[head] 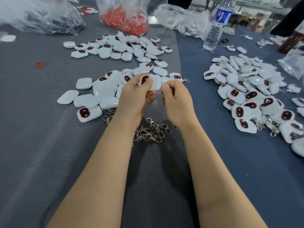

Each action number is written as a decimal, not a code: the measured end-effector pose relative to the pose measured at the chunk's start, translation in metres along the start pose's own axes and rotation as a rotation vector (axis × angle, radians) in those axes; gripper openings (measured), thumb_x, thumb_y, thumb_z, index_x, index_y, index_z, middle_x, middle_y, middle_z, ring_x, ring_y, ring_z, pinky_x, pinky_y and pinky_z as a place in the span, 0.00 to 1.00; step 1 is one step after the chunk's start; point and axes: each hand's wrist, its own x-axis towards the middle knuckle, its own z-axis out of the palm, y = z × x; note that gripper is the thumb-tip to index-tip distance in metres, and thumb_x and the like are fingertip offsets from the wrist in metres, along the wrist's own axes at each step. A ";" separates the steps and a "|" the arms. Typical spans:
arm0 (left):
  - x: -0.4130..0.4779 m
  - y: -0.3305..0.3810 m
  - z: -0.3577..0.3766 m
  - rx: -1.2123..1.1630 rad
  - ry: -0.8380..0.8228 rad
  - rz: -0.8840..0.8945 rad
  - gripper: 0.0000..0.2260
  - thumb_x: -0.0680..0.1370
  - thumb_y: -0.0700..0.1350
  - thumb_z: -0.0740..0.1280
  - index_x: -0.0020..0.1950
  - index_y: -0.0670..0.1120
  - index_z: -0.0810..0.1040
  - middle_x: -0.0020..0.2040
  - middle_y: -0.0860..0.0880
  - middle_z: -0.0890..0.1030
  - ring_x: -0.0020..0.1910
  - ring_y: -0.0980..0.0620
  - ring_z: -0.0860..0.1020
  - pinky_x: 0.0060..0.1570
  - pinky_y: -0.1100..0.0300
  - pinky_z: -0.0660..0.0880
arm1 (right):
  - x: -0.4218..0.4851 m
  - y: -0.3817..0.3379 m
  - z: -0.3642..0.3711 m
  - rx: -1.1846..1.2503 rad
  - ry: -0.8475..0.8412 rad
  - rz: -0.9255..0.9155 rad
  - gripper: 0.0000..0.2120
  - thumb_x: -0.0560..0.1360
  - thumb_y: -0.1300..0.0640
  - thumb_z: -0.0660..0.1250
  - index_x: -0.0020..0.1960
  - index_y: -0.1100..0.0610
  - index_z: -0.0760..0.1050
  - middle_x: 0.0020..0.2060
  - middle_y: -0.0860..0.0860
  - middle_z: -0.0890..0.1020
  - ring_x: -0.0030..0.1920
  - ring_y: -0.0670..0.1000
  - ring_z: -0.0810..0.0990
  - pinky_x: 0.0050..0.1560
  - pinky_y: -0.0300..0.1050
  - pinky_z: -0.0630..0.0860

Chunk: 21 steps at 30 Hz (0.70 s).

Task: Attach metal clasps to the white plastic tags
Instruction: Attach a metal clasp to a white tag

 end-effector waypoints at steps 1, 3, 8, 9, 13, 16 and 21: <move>0.000 0.000 0.001 0.066 0.010 0.059 0.06 0.79 0.39 0.64 0.53 0.48 0.77 0.35 0.53 0.77 0.28 0.59 0.75 0.32 0.68 0.75 | 0.001 0.001 -0.001 0.006 -0.001 0.022 0.06 0.81 0.55 0.58 0.47 0.54 0.71 0.34 0.43 0.74 0.34 0.41 0.72 0.37 0.32 0.69; -0.001 -0.001 0.002 0.190 -0.003 0.172 0.08 0.79 0.39 0.64 0.53 0.50 0.77 0.35 0.54 0.76 0.29 0.59 0.75 0.34 0.67 0.75 | 0.003 0.002 -0.003 0.024 -0.006 0.051 0.09 0.81 0.55 0.58 0.43 0.54 0.71 0.31 0.44 0.74 0.30 0.39 0.71 0.35 0.33 0.70; -0.002 -0.003 0.001 0.438 -0.078 0.384 0.11 0.79 0.39 0.63 0.55 0.54 0.75 0.37 0.56 0.74 0.33 0.54 0.72 0.36 0.63 0.73 | 0.005 0.005 -0.005 0.144 -0.078 0.155 0.16 0.81 0.57 0.57 0.34 0.54 0.68 0.27 0.47 0.71 0.29 0.46 0.69 0.39 0.46 0.71; -0.003 -0.004 0.001 0.497 -0.097 0.420 0.11 0.78 0.39 0.62 0.56 0.54 0.75 0.37 0.57 0.73 0.33 0.53 0.70 0.36 0.64 0.71 | 0.005 0.007 -0.005 0.136 -0.088 0.164 0.17 0.81 0.57 0.57 0.34 0.55 0.68 0.26 0.47 0.71 0.30 0.48 0.69 0.40 0.50 0.70; -0.002 -0.009 0.002 0.653 -0.112 0.499 0.13 0.78 0.39 0.62 0.61 0.50 0.75 0.42 0.60 0.75 0.32 0.59 0.69 0.38 0.69 0.69 | 0.007 0.011 -0.007 0.161 -0.073 0.213 0.18 0.80 0.59 0.59 0.32 0.55 0.69 0.24 0.46 0.72 0.29 0.47 0.70 0.39 0.47 0.72; 0.001 -0.008 0.001 0.535 -0.005 0.373 0.12 0.79 0.41 0.63 0.61 0.52 0.74 0.45 0.54 0.78 0.37 0.59 0.77 0.45 0.63 0.77 | 0.009 0.012 -0.008 0.252 0.037 0.310 0.10 0.80 0.60 0.58 0.43 0.55 0.75 0.38 0.49 0.79 0.39 0.46 0.77 0.45 0.42 0.76; 0.004 -0.013 0.002 0.432 -0.015 0.112 0.20 0.78 0.39 0.62 0.70 0.47 0.69 0.50 0.49 0.80 0.37 0.60 0.81 0.44 0.63 0.80 | 0.009 0.013 -0.014 0.067 0.185 0.193 0.09 0.79 0.53 0.60 0.55 0.54 0.77 0.45 0.43 0.79 0.46 0.42 0.76 0.42 0.34 0.68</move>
